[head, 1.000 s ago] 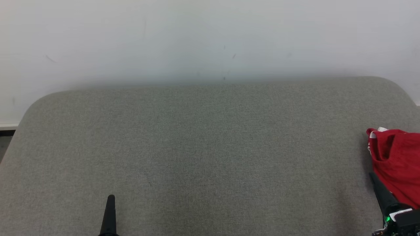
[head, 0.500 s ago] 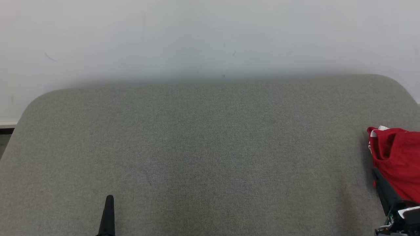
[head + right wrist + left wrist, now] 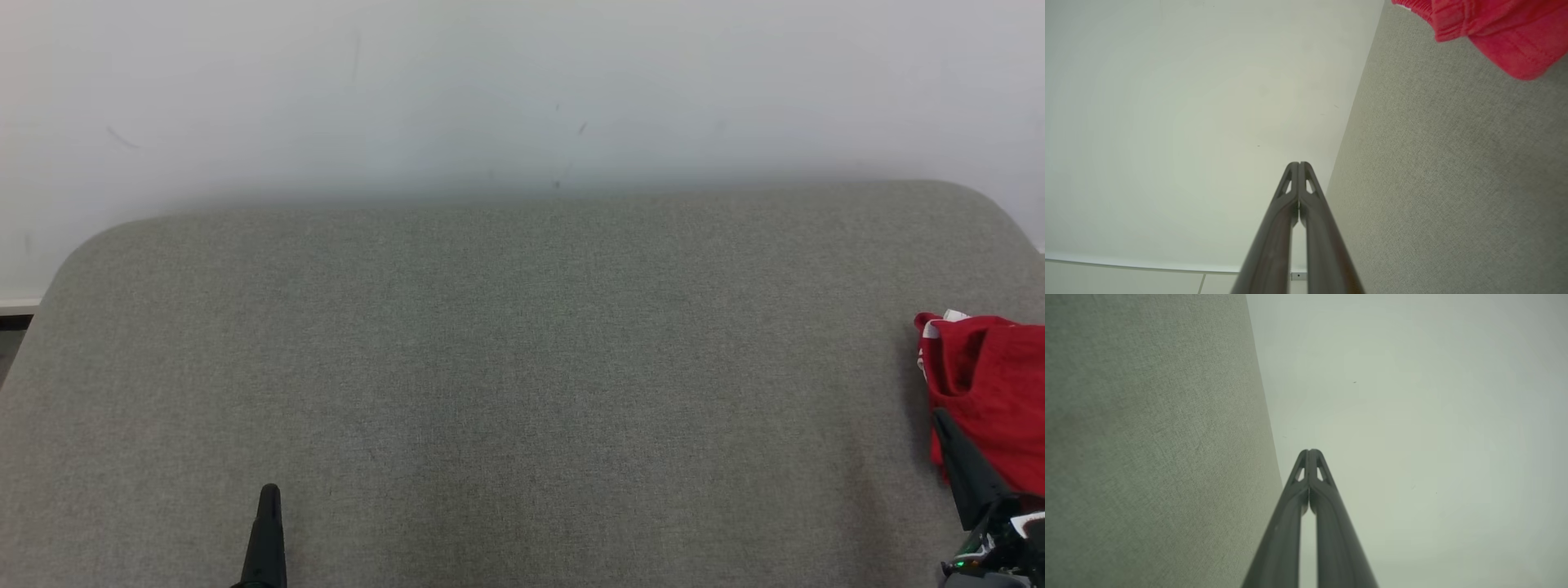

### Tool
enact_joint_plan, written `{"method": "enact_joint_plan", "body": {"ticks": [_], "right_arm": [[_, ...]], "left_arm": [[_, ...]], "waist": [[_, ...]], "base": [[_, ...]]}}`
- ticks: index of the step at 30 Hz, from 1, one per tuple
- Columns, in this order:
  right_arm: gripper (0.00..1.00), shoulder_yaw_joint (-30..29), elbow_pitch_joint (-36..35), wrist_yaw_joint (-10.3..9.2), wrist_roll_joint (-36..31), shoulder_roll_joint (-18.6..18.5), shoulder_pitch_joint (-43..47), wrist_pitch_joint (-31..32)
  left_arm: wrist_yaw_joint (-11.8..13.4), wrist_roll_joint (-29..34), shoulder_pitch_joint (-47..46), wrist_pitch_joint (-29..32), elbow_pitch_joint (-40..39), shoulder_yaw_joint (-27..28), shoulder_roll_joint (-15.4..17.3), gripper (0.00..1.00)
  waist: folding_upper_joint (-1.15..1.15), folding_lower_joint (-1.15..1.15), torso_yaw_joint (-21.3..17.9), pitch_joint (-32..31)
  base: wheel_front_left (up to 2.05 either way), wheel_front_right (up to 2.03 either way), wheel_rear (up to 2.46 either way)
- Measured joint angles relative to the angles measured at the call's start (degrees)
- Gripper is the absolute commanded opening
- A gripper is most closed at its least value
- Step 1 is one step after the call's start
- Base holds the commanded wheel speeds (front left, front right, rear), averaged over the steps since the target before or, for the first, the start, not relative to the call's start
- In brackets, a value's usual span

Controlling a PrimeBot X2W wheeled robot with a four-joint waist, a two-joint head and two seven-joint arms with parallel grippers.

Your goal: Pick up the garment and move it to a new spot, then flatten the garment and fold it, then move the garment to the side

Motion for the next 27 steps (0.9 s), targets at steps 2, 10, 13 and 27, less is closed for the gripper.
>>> {"method": "enact_joint_plan", "body": {"ticks": [2, 10, 13, 27], "right_arm": [[0.0, -0.1, 0.1, 0.0, 0.6, 0.0, -0.2, 0.1], [0.0, -0.8, 0.5, 0.0, 4.1, -0.1, -0.9, 1.6], [0.0, -1.0, 0.6, 0.0, 5.3, -0.1, -1.0, 1.9], [0.0, -1.2, 0.8, 0.0, 6.1, -0.1, -1.1, 2.1]], "left_arm": [[-0.1, -0.6, 0.1, 0.0, -0.1, 0.1, -0.1, 0.0], [-1.0, -3.6, 0.3, 0.0, -0.7, 0.6, -0.6, 0.0], [-1.1, -4.4, 0.4, 0.0, -0.8, 0.8, -0.8, 0.0], [-1.4, -5.2, 0.6, 0.1, -1.0, 0.9, -0.9, 0.0]], "waist": [[0.0, 0.0, 0.0, 0.1], [0.0, 0.0, 0.0, 0.4], [0.0, 0.0, 0.0, 0.5], [0.0, -0.01, -0.1, 0.6]], "base": [[0.0, 0.0, 0.0], [0.0, 0.0, 0.0], [0.0, 0.0, 0.0], [0.0, 0.0, 0.0]]}}
